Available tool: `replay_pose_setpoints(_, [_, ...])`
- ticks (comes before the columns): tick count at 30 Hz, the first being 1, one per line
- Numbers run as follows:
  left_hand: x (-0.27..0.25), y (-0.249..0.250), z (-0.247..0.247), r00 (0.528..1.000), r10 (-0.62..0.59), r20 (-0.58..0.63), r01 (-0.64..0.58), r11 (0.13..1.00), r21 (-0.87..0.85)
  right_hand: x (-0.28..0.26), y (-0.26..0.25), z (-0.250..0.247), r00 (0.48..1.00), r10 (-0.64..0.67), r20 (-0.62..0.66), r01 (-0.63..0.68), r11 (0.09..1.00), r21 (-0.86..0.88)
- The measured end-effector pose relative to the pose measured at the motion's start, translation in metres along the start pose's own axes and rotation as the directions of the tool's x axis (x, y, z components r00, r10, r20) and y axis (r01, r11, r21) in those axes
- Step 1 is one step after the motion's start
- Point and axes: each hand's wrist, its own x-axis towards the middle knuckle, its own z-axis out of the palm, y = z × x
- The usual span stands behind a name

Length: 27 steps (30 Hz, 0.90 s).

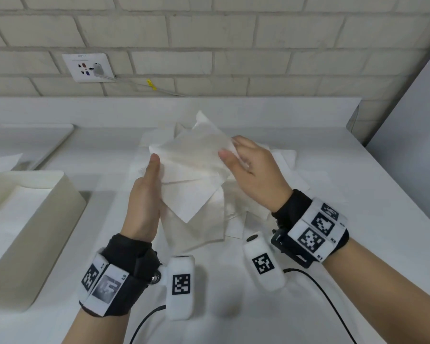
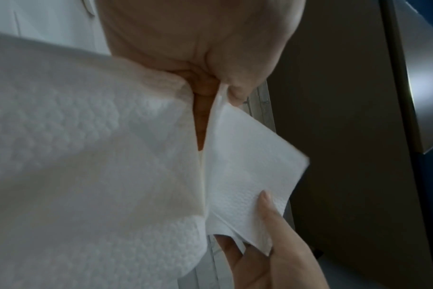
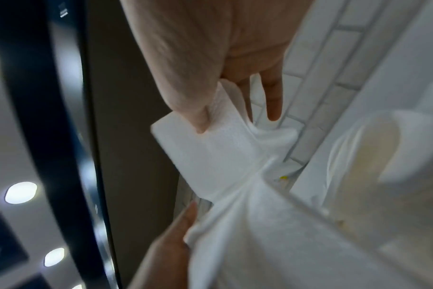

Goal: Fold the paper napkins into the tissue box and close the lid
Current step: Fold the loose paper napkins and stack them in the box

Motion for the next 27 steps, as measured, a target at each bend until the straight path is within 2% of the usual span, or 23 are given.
replay_pose_setpoints(4, [-0.001,-0.005,-0.003,0.999,0.032,0.02,-0.034,0.993,0.116,0.008,-0.001,-0.007,0.984,0.167,-0.068,-0.152,0.972,0.177])
replay_pose_setpoints(9, [0.001,-0.011,-0.01,0.998,0.052,0.024,-0.056,0.977,0.204,0.021,0.006,-0.022,0.929,0.319,-0.186,-0.232,0.896,0.379])
replay_pose_setpoints(14, [-0.003,-0.01,-0.016,0.989,0.04,0.145,-0.074,0.97,0.233,0.027,0.002,-0.039,0.891,0.43,-0.147,-0.322,0.824,0.465])
replay_pose_setpoints(16, [0.0,-0.012,-0.018,0.987,0.019,0.159,-0.058,0.968,0.243,0.03,0.001,-0.046,0.881,0.45,-0.145,-0.328,0.802,0.499])
replay_pose_setpoints(18, [0.004,-0.012,-0.023,0.989,0.013,0.147,-0.052,0.963,0.266,0.033,-0.001,-0.053,0.89,0.423,-0.168,-0.303,0.827,0.474])
replay_pose_setpoints(21, [0.012,-0.009,-0.034,0.993,0.05,0.108,-0.076,0.965,0.252,0.034,-0.008,-0.063,0.956,0.269,-0.112,-0.202,0.889,0.412])
replay_pose_setpoints(24, [0.017,0.0,-0.038,0.988,0.136,0.074,-0.15,0.958,0.244,0.032,-0.019,-0.067,0.993,0.097,0.073,-0.116,0.935,0.334])
replay_pose_setpoints(27, [0.014,0.014,-0.03,0.963,0.229,0.139,-0.256,0.94,0.225,0.029,-0.033,-0.061,0.96,-0.036,0.278,-0.026,0.976,0.216])
